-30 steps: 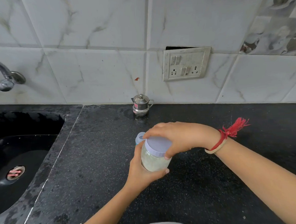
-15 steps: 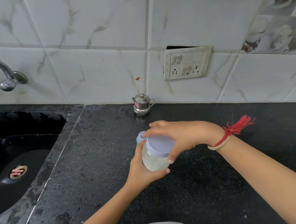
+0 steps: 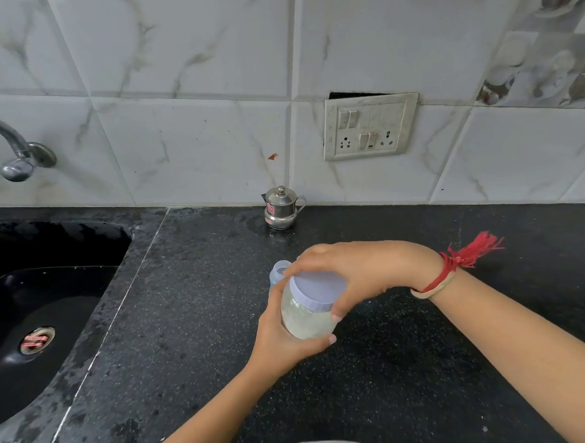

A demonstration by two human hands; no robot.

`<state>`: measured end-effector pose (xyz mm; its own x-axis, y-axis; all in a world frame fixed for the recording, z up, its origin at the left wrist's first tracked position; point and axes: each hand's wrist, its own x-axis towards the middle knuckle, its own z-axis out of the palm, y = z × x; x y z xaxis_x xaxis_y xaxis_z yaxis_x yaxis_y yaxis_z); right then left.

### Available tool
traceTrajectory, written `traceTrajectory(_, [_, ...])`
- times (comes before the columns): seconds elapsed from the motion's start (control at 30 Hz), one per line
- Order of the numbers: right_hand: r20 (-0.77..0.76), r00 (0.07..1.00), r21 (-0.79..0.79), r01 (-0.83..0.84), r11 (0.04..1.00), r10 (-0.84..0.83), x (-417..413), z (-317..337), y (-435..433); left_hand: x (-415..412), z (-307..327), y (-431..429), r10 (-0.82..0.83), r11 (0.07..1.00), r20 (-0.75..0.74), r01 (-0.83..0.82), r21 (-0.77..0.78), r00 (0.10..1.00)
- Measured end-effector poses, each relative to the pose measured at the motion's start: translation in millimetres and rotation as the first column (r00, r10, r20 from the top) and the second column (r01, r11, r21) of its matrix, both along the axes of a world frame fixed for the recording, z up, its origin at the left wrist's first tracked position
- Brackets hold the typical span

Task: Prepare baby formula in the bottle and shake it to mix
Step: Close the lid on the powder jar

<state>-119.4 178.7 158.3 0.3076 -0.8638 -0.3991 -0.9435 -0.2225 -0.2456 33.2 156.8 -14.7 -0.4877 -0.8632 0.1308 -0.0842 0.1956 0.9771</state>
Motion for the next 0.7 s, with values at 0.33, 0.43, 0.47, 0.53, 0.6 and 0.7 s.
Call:
traceTrajectory(0.33, [-0.011, 0.999, -0.421, -0.047, 0.906, 0.047, -11, -30, -3, -6, 6, 0, 0.002, 1.000, -0.116, 0.001, 0.027, 0.993])
traceTrajectory(0.43, [-0.125, 0.991, -0.484, -0.106, 0.869, 0.051, -7, -39, 1, -7, 1, 0, -0.008, 1.000, -0.099, 0.010, 0.025, 0.995])
traceTrajectory(0.47, [-0.150, 0.988, -0.486, -0.106, 0.867, 0.037, -7, -42, 2, -7, 0, 0, -0.007, 1.000, -0.088, 0.009, 0.025, 0.996])
traceTrajectory(0.53, [-0.169, 0.986, -0.480, -0.079, 0.874, -0.004, -6, -46, 5, -6, -3, 1, -0.008, 1.000, -0.061, 0.009, 0.022, 0.998])
traceTrajectory(0.6, [-0.162, 0.986, -0.478, -0.041, 0.877, -0.042, -7, -50, 8, -8, -4, 4, -0.005, 1.000, -0.048, 0.006, 0.021, 0.999])
traceTrajectory(0.7, [-0.156, 0.980, -0.485, 0.030, 0.874, -0.120, -8, -51, 10, -14, -2, 9, 0.013, 1.000, -0.042, -0.012, 0.019, 0.999])
